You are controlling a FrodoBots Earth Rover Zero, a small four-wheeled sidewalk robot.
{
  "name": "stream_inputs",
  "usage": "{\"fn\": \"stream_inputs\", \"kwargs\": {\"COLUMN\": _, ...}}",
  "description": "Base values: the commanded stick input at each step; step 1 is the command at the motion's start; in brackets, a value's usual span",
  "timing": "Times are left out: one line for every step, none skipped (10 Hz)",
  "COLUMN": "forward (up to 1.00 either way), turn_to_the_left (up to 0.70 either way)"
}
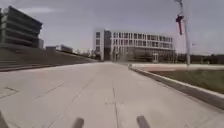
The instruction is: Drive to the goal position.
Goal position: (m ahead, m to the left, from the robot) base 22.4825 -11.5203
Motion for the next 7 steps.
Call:
{"fn": "stream_inputs", "kwargs": {"forward": 0.70, "turn_to_the_left": 0.00}}
{"fn": "stream_inputs", "kwargs": {"forward": 0.70, "turn_to_the_left": 0.00}}
{"fn": "stream_inputs", "kwargs": {"forward": 0.70, "turn_to_the_left": 0.00}}
{"fn": "stream_inputs", "kwargs": {"forward": 0.70, "turn_to_the_left": 0.00}}
{"fn": "stream_inputs", "kwargs": {"forward": 0.70, "turn_to_the_left": 0.00}}
{"fn": "stream_inputs", "kwargs": {"forward": 0.70, "turn_to_the_left": 0.00}}
{"fn": "stream_inputs", "kwargs": {"forward": 0.70, "turn_to_the_left": 0.00}}
